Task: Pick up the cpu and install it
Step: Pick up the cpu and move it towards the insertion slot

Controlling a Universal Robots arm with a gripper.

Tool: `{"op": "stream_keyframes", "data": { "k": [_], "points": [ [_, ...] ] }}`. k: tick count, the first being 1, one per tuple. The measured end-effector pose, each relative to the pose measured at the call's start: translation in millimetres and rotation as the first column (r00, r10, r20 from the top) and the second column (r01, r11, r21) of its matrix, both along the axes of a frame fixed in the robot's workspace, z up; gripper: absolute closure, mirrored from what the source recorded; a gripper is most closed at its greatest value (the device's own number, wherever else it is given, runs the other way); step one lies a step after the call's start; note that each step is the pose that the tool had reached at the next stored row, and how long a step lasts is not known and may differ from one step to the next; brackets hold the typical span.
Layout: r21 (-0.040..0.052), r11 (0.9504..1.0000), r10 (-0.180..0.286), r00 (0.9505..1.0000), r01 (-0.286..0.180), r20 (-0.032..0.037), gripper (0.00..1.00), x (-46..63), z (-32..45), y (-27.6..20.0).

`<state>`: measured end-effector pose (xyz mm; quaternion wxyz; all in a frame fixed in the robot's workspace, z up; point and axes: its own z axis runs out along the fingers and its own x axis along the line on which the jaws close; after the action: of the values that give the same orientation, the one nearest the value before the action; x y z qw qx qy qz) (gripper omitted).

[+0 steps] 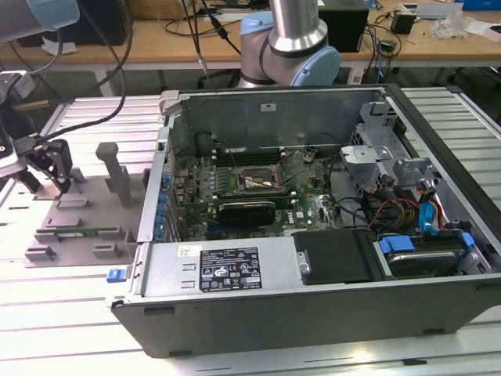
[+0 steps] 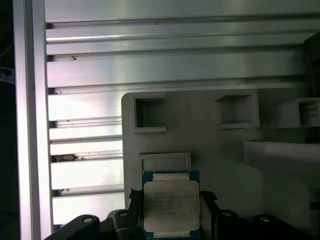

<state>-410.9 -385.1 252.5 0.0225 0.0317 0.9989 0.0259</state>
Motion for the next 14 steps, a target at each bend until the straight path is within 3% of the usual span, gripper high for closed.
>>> {"op": "stream_keyframes", "data": {
  "k": [14],
  "points": [
    [0.0004,1.0,0.001,1.0,-0.001,0.0,0.46,0.0,22.6,0.0]
  ]
}}
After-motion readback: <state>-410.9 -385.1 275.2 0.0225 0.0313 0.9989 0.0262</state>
